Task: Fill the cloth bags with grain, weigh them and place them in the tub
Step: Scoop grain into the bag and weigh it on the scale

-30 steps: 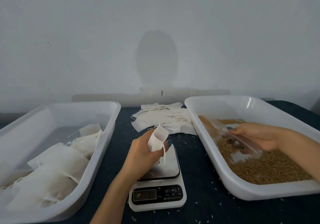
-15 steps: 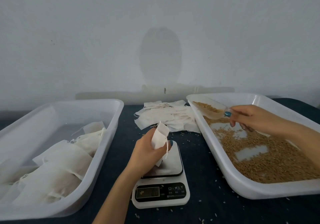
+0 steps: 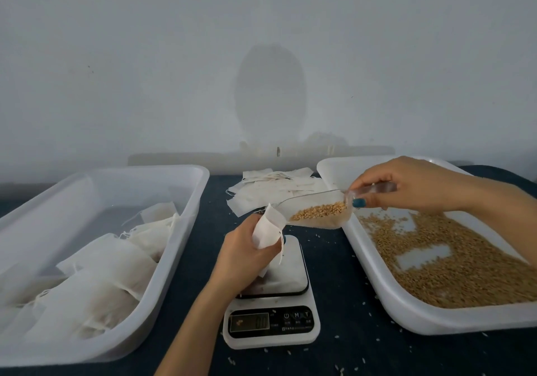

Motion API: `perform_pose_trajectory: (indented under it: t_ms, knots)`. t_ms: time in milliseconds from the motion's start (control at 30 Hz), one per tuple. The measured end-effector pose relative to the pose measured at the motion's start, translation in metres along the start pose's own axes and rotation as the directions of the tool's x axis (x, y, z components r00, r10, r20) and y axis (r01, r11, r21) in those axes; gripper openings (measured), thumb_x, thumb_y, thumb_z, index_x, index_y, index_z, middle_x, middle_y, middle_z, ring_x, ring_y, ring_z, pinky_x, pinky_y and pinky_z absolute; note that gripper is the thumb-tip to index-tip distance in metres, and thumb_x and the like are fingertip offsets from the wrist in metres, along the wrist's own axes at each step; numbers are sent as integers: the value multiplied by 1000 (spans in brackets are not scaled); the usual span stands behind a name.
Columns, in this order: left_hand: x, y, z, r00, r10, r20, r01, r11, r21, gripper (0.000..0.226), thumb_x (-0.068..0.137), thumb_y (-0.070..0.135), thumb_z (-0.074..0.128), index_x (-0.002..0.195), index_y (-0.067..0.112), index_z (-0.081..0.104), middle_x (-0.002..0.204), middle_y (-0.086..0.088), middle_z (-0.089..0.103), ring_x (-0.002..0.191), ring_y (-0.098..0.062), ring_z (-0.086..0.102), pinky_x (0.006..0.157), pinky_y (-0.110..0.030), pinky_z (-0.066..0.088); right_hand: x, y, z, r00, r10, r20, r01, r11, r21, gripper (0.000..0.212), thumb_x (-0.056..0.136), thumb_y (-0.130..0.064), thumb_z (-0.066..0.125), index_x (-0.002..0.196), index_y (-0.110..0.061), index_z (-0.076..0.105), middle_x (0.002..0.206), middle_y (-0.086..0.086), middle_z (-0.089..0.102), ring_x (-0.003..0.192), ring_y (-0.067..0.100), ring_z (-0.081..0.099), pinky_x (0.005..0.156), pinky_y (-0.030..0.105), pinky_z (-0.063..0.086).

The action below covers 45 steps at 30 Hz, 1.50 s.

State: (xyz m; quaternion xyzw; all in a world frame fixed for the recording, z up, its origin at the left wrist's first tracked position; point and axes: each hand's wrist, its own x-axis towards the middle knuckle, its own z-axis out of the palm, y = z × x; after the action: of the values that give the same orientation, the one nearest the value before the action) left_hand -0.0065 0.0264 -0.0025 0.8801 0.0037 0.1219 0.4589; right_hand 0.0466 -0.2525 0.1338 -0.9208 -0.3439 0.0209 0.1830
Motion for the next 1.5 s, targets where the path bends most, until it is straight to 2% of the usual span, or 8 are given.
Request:
perform_pose_trajectory:
  t_ms: [333, 600, 733, 900, 1067, 1200, 1333, 1500]
  knots:
    - [-3, 4, 1, 999, 43, 19, -45, 992, 121, 29, 76, 48, 68, 100, 41, 52, 87, 16, 65, 76, -6, 64, 66, -40, 60, 10, -25, -20, 991, -137, 8, 126, 885, -448, 49, 75, -75, 40, 111, -53, 64, 88, -43, 56, 79, -18, 54, 66, 15, 38]
    - [-5, 10, 1, 997, 75, 18, -73, 995, -70, 36, 77, 40, 79, 96, 44, 48, 94, 23, 63, 87, 14, 57, 59, -8, 49, 17, -51, -36, 971, -238, -1, 183, 752, -633, 62, 74, -77, 26, 114, -50, 65, 87, -39, 58, 89, 0, 59, 100, 20, 21]
    - [-8, 13, 1, 995, 100, 20, -97, 986, -138, 38, 77, 34, 81, 97, 41, 49, 95, 37, 60, 88, 14, 58, 62, -6, 48, 16, -55, -42, 975, -223, 18, 178, 723, -667, 62, 77, -76, 24, 113, -49, 66, 73, -45, 39, 80, -10, 50, 113, 30, 19]
    - [-10, 17, 2, 992, 124, 25, -116, 972, -203, 34, 80, 27, 77, 102, 34, 52, 94, 29, 64, 75, -1, 66, 62, -13, 52, 13, -55, -48, 972, -234, 8, 179, 723, -667, 69, 74, -78, 16, 115, -50, 64, 86, -38, 56, 86, -8, 54, 114, 29, 18]
    - [-11, 20, 0, 993, 121, 12, -114, 958, -262, 30, 81, 24, 73, 105, 30, 56, 87, 22, 66, 70, -5, 66, 60, -16, 52, 9, -49, -46, 982, -183, -38, 126, 794, -594, 65, 72, -80, 21, 114, -53, 62, 91, -34, 61, 85, -5, 53, 105, 28, 31]
    - [-11, 22, -2, 994, 112, -1, -107, 943, -316, 27, 85, 13, 70, 99, 31, 57, 80, 20, 67, 65, -2, 64, 58, -13, 50, 2, -36, -30, 996, -74, -59, 47, 929, -366, 60, 66, -80, 26, 111, -52, 55, 99, -32, 61, 86, -13, 54, 73, 15, 38]
    - [-11, 23, -4, 995, 101, -13, -99, 931, -350, 24, 86, 11, 66, 99, 29, 56, 73, 17, 66, 61, -1, 63, 55, -11, 46, -7, -15, -3, 998, 18, -56, -15, 999, 47, 56, 71, -71, 44, 108, -35, 65, 109, -22, 68, 100, 3, 66, 91, 27, 52]
    - [-13, 25, -4, 997, 75, -10, -73, 921, -383, 22, 89, 16, 66, 100, 31, 54, 68, 17, 65, 56, 2, 60, 51, -11, 44, -14, 10, 24, 986, 154, -57, -131, 946, 296, 50, 75, -62, 54, 110, -27, 63, 88, -10, 70, 75, 8, 68, 76, 33, 58]
